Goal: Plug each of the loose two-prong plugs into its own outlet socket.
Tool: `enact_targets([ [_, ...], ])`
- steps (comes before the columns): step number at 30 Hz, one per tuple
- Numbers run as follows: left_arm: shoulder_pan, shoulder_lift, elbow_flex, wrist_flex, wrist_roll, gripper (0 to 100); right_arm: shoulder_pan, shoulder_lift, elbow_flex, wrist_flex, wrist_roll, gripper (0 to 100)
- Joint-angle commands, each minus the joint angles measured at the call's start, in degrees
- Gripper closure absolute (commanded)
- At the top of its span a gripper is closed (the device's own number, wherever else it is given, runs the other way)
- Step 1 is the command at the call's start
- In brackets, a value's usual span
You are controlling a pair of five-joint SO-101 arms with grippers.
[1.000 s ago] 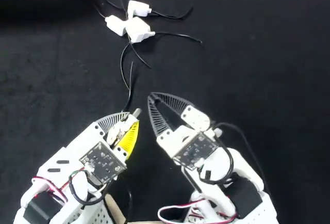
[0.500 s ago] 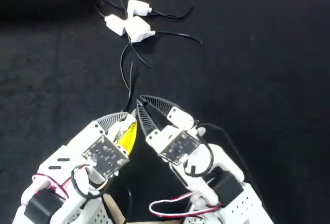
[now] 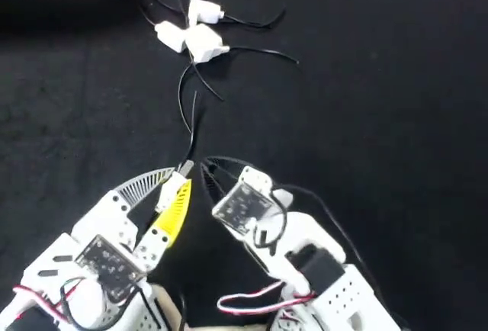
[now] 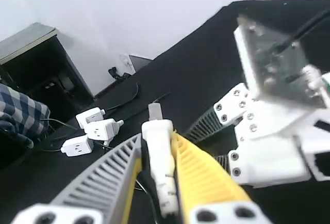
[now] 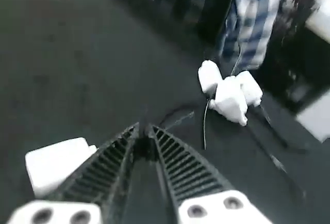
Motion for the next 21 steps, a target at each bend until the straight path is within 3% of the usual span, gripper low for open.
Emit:
enact_targets([
  [1,-0.4,0.0,-0.2,0.2,0.6,97,0.7,-0.3,-0.1,-0.9,-0.4,98.7],
  [4,-2.6,0.0,3.4,-0.4,-0.4,97,2.6,-0.3,-0.2,-2.0,-0.5,98.7],
  [11,-16.7,2.4,10.8,-7.9,-0.6,97,7.8,0.6,6.8,-11.2,-0.9,98.6],
  [15,-16.9,14.0,8.1,-9.1,1.5,97,7.8,2.1,6.8,-11.8,-6.6,98.6],
  [21,-16.7,39.9,-3.0,-8.8,4.8,97,7.9,5.2,6.8,-13.8,-7.0,98.6],
])
